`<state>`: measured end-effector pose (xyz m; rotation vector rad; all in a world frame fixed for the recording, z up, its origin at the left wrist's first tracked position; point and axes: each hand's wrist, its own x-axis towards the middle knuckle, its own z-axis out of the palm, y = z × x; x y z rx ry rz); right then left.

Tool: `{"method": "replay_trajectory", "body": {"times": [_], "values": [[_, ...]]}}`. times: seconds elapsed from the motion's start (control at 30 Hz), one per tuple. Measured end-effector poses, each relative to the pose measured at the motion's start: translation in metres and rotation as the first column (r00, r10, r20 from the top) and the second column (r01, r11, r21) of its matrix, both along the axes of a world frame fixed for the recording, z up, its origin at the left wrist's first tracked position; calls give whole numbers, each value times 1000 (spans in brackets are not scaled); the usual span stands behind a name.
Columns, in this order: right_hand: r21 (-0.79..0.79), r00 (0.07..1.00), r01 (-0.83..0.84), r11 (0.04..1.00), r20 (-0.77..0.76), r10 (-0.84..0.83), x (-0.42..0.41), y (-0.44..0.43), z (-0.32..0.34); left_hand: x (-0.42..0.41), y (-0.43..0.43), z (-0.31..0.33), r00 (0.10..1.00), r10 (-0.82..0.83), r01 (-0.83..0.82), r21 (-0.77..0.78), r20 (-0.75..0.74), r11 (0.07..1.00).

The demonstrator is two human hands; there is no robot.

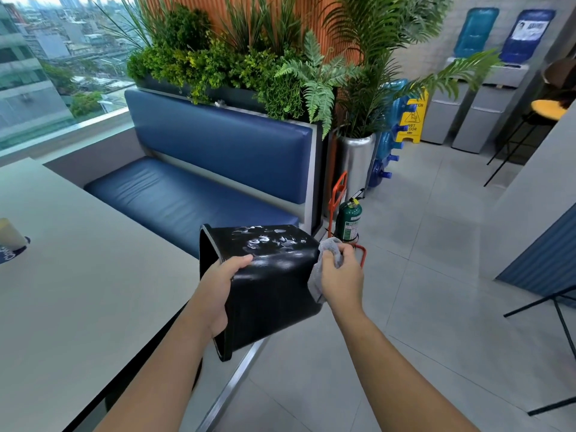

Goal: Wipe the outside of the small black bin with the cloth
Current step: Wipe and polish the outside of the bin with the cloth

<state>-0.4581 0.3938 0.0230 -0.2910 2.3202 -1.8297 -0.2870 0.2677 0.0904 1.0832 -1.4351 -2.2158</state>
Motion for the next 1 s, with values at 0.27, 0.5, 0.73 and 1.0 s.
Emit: {"method": "replay_trajectory", "body": {"times": [0.27,0.5,0.73,1.0], "values": [[83,917,35,996,-400,1,43,-17,-8,-15,5,3,1000,2,-2,35,-7,999],[26,865,34,999,-502,-17,23,-2,-18,-10,0,11,997,71,-69,58,-37,996],[127,607,-228,965,-757,243,84,-16,-5,-16,22,24,995,90,-88,39,-54,995],[46,909,75,996,-414,-49,12,-1,11,-1,14,27,994,71,-68,39,-89,997]]}}
